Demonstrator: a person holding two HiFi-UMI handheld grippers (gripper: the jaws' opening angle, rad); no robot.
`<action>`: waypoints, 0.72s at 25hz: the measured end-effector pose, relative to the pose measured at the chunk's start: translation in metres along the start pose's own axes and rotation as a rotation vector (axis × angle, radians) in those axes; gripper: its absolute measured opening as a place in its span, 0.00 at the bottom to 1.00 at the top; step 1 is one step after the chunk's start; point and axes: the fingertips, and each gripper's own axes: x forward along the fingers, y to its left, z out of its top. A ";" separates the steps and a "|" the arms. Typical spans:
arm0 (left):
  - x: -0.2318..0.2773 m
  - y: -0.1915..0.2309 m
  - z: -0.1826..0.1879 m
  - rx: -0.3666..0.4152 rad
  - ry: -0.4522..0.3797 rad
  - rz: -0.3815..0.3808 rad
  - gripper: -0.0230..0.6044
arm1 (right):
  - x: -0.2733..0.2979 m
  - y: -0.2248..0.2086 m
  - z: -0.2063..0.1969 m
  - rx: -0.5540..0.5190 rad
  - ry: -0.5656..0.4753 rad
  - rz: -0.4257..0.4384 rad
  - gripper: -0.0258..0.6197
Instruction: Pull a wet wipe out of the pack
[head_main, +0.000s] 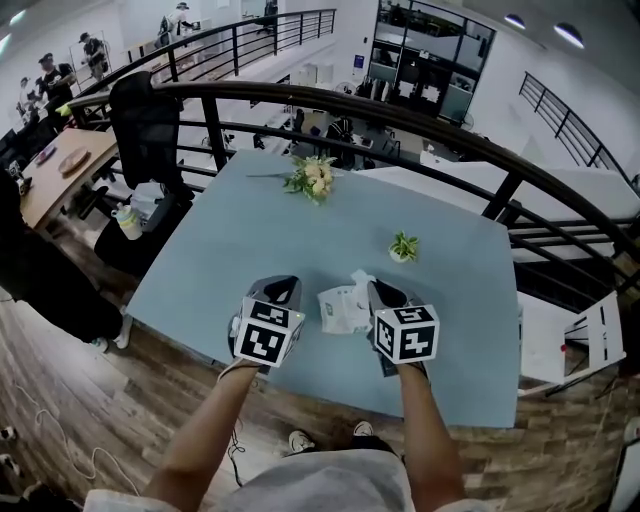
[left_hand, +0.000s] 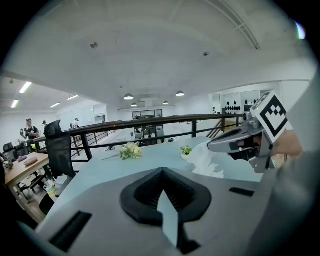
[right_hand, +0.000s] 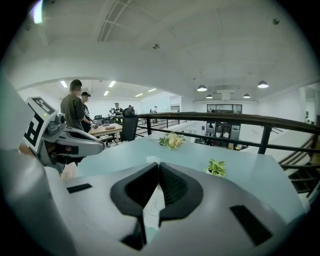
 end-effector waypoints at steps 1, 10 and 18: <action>-0.001 0.000 0.002 0.000 -0.006 -0.001 0.03 | -0.002 0.001 0.003 -0.002 -0.009 -0.002 0.06; -0.002 0.004 0.014 0.010 -0.029 -0.008 0.03 | -0.013 0.001 0.024 -0.010 -0.066 -0.019 0.06; 0.002 0.002 0.028 0.024 -0.059 -0.011 0.03 | -0.026 -0.008 0.039 -0.018 -0.119 -0.042 0.06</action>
